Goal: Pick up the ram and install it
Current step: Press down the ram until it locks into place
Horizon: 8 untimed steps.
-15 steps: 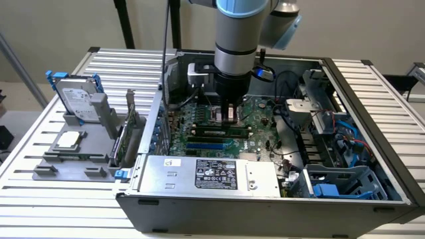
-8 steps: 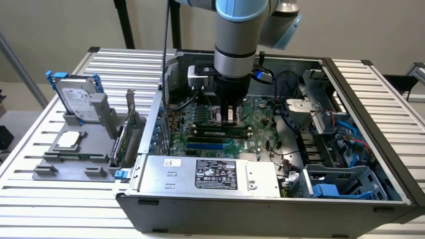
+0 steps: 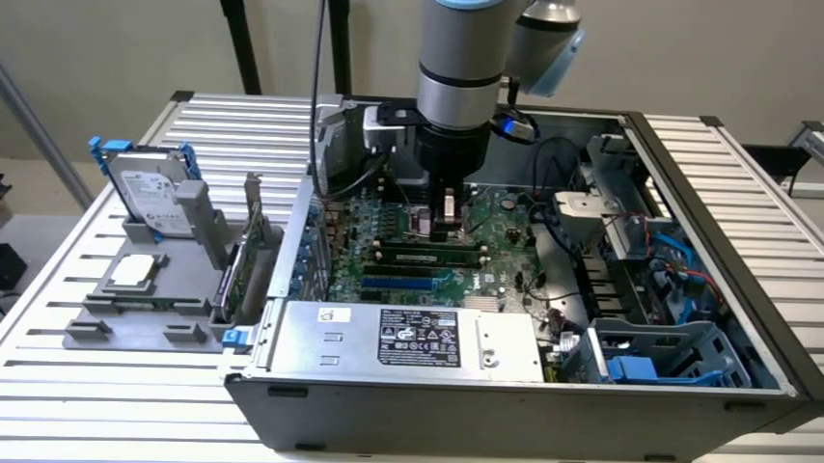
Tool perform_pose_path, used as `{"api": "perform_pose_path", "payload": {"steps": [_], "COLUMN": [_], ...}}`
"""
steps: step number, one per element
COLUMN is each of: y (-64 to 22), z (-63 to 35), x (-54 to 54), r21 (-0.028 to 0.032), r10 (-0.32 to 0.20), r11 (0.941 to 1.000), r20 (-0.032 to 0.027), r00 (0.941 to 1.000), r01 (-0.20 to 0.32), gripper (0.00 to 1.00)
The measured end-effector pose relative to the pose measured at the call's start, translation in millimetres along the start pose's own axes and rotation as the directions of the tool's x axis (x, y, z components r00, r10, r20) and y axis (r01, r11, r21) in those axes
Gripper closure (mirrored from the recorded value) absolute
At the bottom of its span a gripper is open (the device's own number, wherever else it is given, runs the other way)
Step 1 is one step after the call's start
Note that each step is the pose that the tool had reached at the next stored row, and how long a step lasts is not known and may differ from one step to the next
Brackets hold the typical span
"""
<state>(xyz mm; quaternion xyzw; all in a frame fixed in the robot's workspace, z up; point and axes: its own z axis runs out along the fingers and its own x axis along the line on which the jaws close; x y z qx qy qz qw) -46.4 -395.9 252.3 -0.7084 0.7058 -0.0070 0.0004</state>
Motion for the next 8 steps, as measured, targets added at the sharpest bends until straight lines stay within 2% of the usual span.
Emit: {"api": "perform_pose_path", "payload": {"steps": [8], "y": [0.0], "z": [0.0], "x": [0.0], "r21": [0.0001], "r10": [0.000], "r11": [1.0000], "r20": [0.0001], "r00": [1.0000], "r01": [0.000], "gripper": [0.89]}}
